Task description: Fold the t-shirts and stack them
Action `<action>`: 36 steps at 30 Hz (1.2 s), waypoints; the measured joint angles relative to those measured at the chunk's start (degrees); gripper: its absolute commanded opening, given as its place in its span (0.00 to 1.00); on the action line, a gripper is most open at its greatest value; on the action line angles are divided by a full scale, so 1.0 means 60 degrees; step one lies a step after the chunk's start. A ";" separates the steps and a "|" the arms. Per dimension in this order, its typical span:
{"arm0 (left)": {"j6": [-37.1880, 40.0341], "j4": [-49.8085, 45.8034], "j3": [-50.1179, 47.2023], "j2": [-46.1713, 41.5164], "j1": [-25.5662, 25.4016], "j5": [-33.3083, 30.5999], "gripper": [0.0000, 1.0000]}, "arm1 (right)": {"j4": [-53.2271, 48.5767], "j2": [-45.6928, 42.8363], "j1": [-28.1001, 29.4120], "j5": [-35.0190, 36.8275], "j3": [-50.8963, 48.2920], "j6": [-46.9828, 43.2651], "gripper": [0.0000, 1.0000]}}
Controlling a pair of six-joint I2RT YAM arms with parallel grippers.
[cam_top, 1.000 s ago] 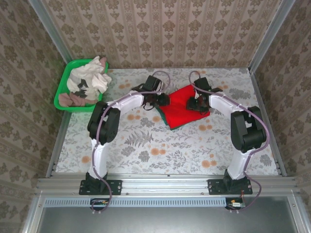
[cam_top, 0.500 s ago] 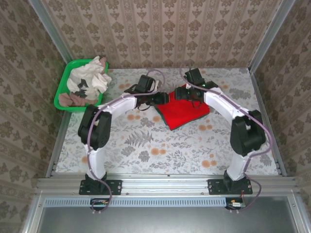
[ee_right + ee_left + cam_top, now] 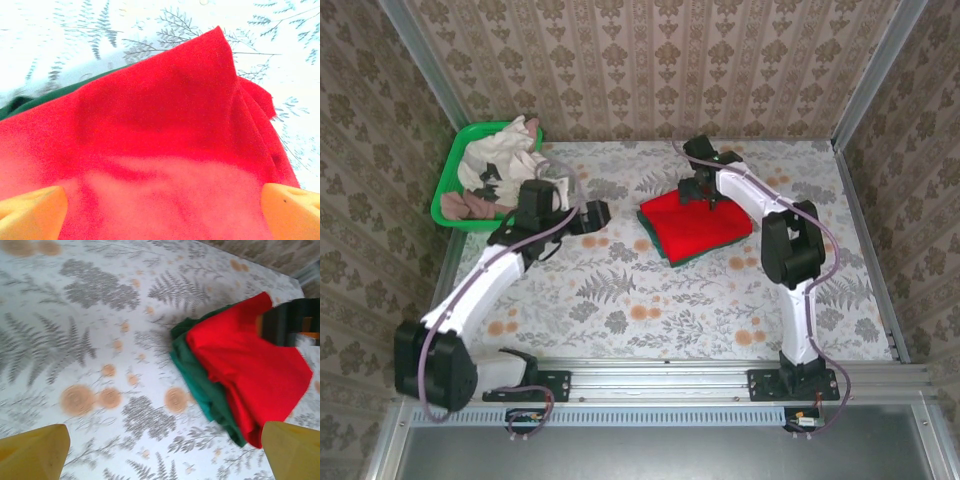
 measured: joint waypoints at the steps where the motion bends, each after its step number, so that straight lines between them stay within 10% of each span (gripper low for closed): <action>1: 0.0022 -0.0117 -0.0215 -0.0244 0.0135 -0.0080 1.00 | 0.0149 -0.0459 0.0197 -0.0007 -0.0346 -0.0004 1.00; 16: 0.0233 -0.0925 -0.1246 -0.1027 0.1209 -0.0372 1.00 | 0.0546 -0.0437 0.0856 -0.0076 -0.2284 -0.0051 0.99; 36: 0.0616 -0.0936 -0.1166 -0.0492 0.1668 -0.0251 1.00 | -0.0969 0.2659 -0.3592 0.0186 0.2492 -0.1111 1.00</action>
